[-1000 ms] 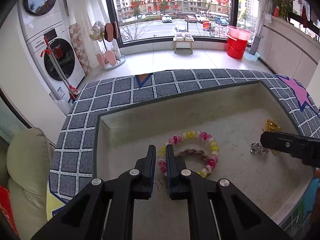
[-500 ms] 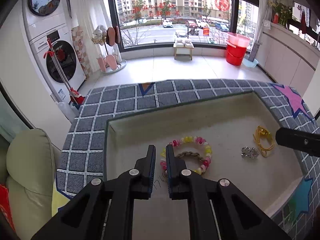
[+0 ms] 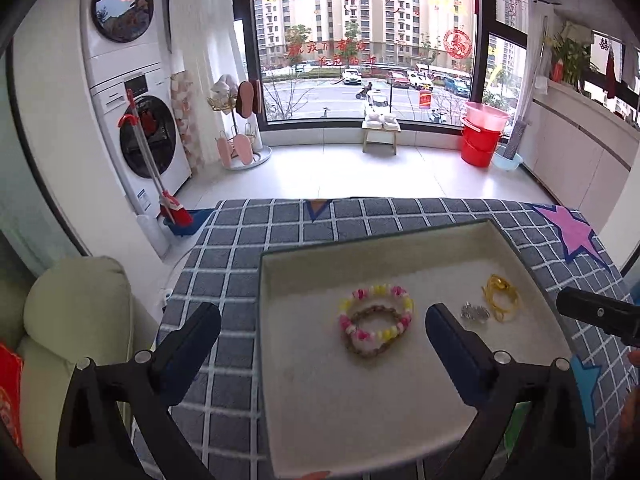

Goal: Organize jewelry
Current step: 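Withdraw both open tools from the tray toward the remaining jewelry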

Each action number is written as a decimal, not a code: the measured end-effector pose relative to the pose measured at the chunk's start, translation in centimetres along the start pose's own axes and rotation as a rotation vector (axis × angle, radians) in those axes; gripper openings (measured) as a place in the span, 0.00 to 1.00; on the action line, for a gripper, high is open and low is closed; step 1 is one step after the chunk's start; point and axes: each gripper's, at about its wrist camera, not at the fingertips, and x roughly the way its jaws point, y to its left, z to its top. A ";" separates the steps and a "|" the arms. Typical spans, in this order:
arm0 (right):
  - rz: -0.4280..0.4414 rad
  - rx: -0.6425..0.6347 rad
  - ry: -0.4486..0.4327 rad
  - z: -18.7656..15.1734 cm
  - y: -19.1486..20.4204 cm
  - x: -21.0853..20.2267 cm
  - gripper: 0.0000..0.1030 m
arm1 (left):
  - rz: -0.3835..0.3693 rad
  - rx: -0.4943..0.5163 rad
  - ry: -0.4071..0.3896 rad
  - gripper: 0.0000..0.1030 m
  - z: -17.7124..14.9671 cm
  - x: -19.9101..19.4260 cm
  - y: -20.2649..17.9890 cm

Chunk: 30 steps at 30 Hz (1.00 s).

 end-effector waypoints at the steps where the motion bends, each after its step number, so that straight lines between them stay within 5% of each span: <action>1: -0.015 -0.017 -0.012 -0.4 0.3 -0.4 0.99 | -0.005 -0.001 -0.004 1.00 -0.5 -0.6 0.1; 5: -0.050 -0.097 -0.054 -2.0 1.4 -2.0 1.00 | -0.007 0.009 -0.018 1.00 -2.2 -2.8 0.4; 14: -0.041 -0.126 0.023 -5.2 2.6 -4.7 1.00 | -0.139 0.009 0.020 1.00 -6.6 -7.3 0.9; 30: -0.050 -0.077 0.096 -12.9 0.7 -9.3 1.00 | -0.163 0.039 0.112 1.00 -13.5 -9.5 -0.1</action>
